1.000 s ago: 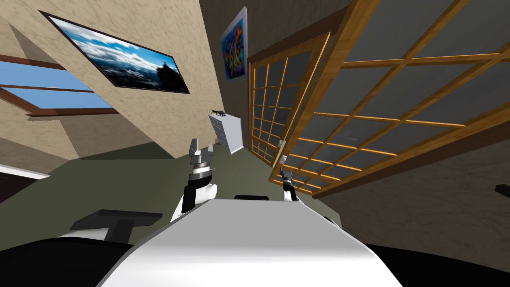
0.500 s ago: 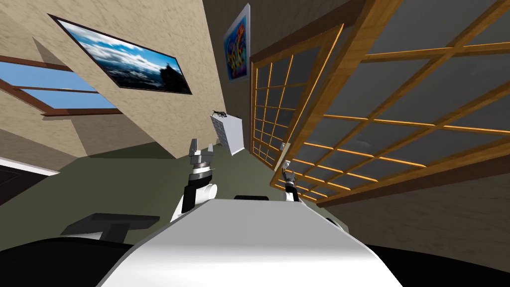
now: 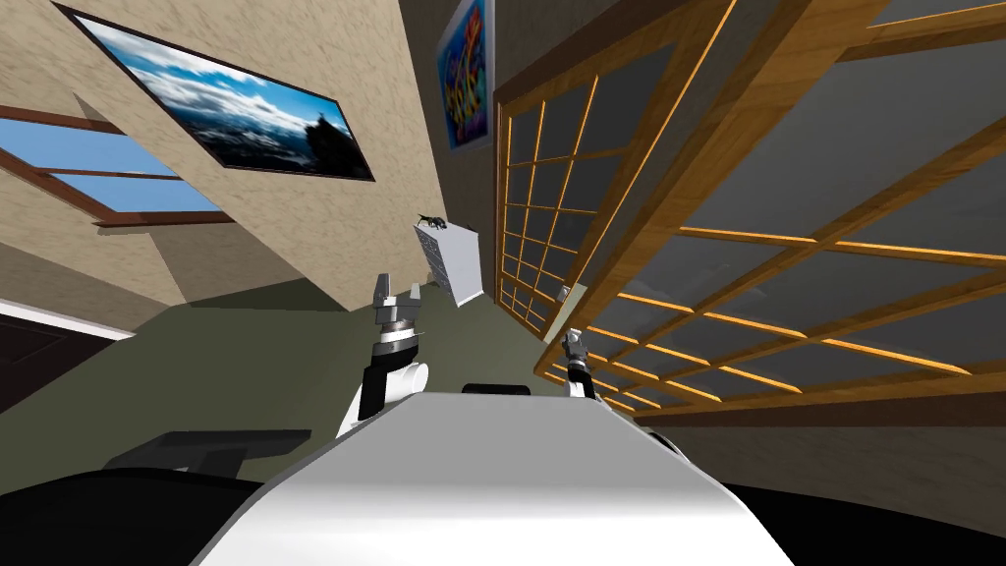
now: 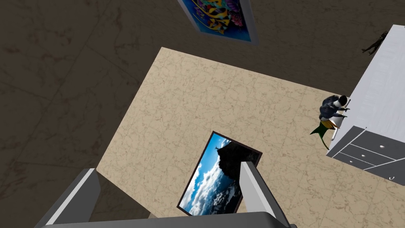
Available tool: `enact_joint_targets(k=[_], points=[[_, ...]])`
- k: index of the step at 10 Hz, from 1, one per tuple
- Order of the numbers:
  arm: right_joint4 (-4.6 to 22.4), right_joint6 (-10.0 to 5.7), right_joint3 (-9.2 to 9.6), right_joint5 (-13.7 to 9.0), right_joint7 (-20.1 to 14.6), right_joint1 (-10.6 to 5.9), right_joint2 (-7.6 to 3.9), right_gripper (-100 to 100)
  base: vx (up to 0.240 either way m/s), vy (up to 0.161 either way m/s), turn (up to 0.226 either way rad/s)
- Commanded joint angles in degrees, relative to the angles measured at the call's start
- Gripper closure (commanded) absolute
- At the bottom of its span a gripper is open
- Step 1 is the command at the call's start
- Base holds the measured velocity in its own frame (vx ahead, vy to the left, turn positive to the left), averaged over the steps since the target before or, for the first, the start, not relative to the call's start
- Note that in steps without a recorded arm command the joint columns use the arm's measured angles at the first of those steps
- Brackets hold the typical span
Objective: Pull the door open
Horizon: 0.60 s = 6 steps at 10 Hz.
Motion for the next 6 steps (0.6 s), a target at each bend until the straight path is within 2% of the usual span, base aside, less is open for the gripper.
enact_joint_targets(k=[1,5,6], points=[[0.1,-0.03,0.02,0.0,0.0,0.01,0.04,100,-0.036,0.014,0.007],[0.1,-0.03,0.02,0.0,0.0,0.01,0.04,100,-0.014,0.005,-0.001],[-0.1,-0.06,1.31,0.7,-1.3,0.53,-0.62,100,-0.160,-0.029,0.112]])
